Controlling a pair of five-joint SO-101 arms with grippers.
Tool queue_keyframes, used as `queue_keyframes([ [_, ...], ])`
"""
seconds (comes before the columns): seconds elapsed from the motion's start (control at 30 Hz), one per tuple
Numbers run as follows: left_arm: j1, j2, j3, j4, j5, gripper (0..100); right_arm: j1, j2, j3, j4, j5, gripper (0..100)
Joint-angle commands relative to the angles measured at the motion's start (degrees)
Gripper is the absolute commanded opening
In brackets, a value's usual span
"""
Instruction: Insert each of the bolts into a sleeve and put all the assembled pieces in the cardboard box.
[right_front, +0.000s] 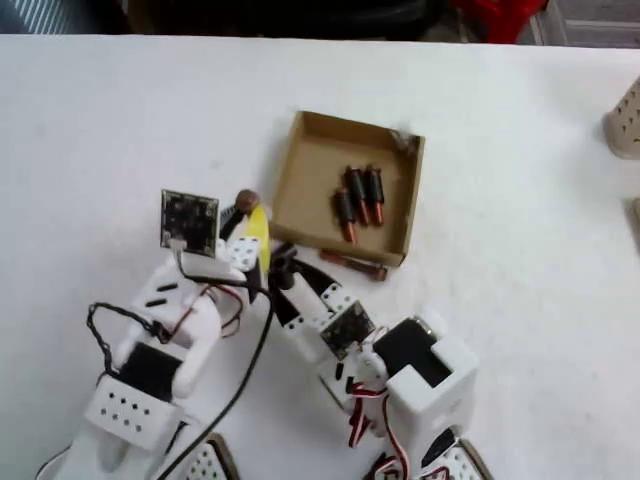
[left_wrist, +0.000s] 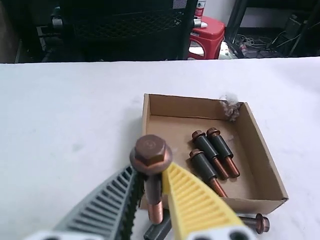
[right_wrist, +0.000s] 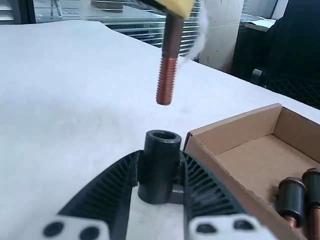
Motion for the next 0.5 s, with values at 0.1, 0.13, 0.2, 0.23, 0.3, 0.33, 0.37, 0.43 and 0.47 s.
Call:
queue_keyframes([
  [0.1,1.0,-3.4,-3.7,2.2,-0.4,2,0.0,-0.1,-0.3,0.0,-0.5,1.6],
  [0.13,1.3,-3.4,-3.7,2.2,-0.4,2,0.0,-0.1,-0.3,0.0,-0.5,1.6],
  [0.2,2.4,-3.5,-3.7,2.2,-0.3,2,0.0,-0.1,-0.3,0.0,-0.5,1.6],
  [0.23,3.3,-3.5,-3.7,2.2,-0.2,2,0.0,-0.1,-0.3,0.0,-0.5,1.6],
  [0.3,5.1,-3.4,-3.7,2.5,2.0,2,0.0,-0.1,-0.3,0.0,-0.5,1.6],
  [0.33,5.8,-3.4,-3.7,2.5,3.0,2,0.0,-0.1,-0.3,0.0,-0.5,1.6],
  [0.37,6.4,-3.4,-3.7,2.6,3.5,2,0.0,-0.1,-0.3,0.0,-0.5,1.6],
  [0.43,6.3,-3.4,-3.7,2.7,3.6,2,0.0,-0.1,-0.3,0.0,-0.5,1.6],
  [0.47,6.2,-3.4,-3.7,3.1,3.6,2,0.0,-0.1,-0.3,0.0,-0.5,1.6],
])
